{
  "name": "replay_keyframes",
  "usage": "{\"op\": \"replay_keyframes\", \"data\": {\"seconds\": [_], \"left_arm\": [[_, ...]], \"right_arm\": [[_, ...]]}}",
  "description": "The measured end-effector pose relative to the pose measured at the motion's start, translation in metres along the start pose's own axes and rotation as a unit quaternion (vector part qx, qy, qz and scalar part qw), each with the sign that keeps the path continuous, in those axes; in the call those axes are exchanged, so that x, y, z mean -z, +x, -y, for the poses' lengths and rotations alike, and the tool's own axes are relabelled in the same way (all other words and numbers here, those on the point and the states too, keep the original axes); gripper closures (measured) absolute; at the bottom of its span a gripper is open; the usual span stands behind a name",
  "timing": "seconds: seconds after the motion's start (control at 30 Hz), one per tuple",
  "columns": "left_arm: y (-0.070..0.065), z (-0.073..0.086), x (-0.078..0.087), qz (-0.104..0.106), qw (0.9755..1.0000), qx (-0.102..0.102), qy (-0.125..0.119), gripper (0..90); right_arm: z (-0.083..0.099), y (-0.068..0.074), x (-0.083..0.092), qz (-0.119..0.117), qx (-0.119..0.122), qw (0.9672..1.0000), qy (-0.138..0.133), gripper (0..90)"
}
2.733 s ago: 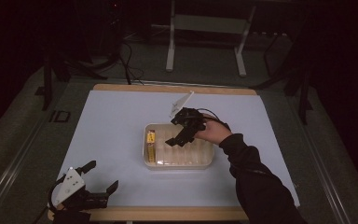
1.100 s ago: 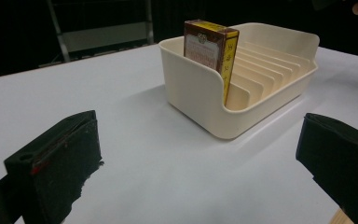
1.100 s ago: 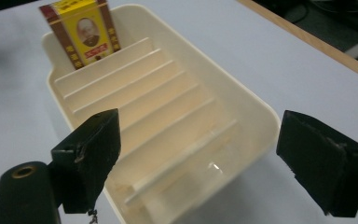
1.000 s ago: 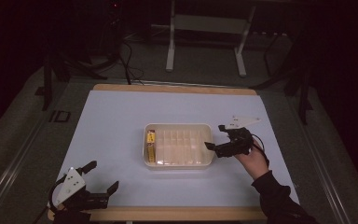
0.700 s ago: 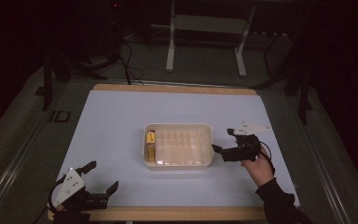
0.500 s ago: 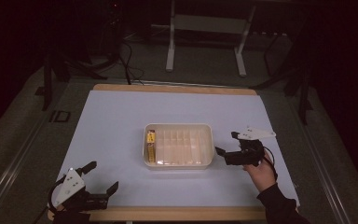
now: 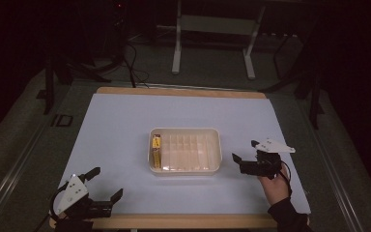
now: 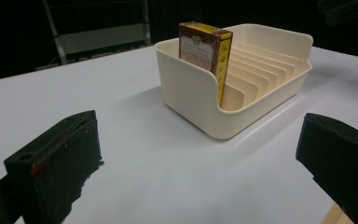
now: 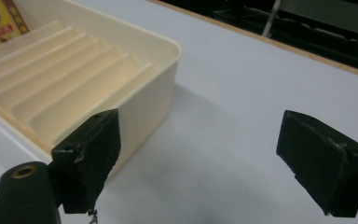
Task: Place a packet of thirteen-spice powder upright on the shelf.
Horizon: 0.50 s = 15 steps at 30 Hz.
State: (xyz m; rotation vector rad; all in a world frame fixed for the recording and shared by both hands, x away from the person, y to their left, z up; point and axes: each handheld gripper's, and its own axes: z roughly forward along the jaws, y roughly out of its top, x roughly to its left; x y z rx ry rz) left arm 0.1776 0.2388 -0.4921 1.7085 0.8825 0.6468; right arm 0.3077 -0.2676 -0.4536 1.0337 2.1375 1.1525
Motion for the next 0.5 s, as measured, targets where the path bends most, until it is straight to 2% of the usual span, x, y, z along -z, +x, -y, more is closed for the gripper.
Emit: {"op": "replay_keyframes", "data": {"seconds": [0.17,0.5], "left_arm": [[0.0001,0.0001,-0.0003,0.002,1.0000,0.000,0.002,0.0],[0.0012,0.0006,-0.0005,0.002,1.0000,0.005,-0.001,0.0]], "right_arm": [[0.0035,-0.0039,-0.0027,0.014,-0.015,0.9998,0.005,13.6],[0.0059,-0.0065,-0.0076,0.008,-0.023,0.9996,0.013,13.6]]}}
